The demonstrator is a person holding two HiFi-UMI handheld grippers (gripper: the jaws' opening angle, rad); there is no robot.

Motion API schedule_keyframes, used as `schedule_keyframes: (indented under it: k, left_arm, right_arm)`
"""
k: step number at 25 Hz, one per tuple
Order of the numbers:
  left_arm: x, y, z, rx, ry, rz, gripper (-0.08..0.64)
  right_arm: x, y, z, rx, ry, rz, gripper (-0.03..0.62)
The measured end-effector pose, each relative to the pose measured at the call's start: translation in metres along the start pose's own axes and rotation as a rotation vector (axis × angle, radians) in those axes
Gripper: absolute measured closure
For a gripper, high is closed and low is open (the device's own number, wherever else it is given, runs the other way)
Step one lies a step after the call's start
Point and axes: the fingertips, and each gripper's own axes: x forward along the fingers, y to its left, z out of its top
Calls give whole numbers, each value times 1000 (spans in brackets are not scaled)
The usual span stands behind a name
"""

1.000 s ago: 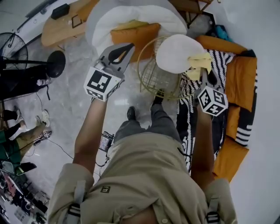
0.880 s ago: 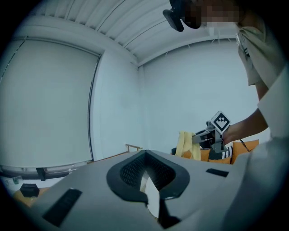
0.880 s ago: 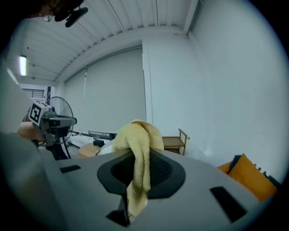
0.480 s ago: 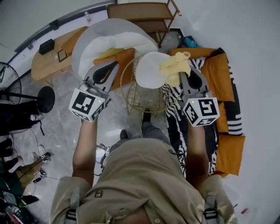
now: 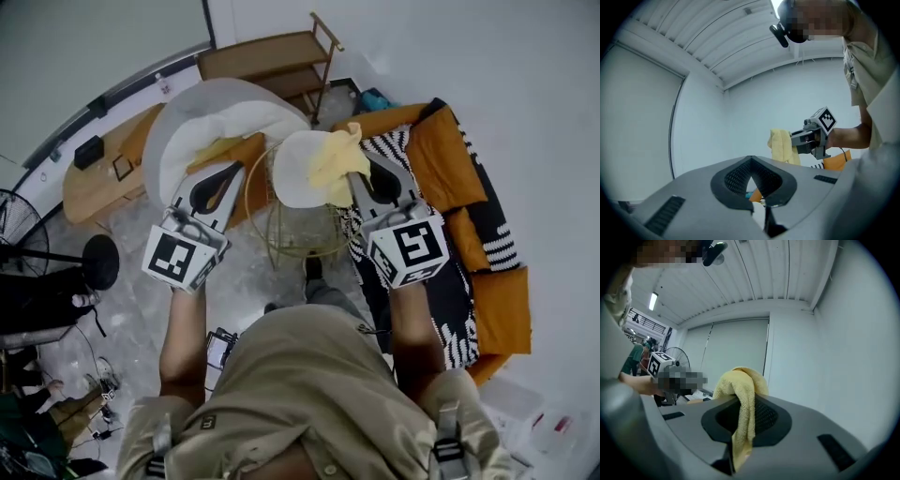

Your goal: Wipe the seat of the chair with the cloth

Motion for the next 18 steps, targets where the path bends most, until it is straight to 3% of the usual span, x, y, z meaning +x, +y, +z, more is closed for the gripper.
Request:
schedule_keyframes:
  k: [18]
  left_arm:
    - [-17, -34, 3, -28, -20, -82, 546]
  right_arm:
    - [-20, 22, 0, 26, 6, -8, 545]
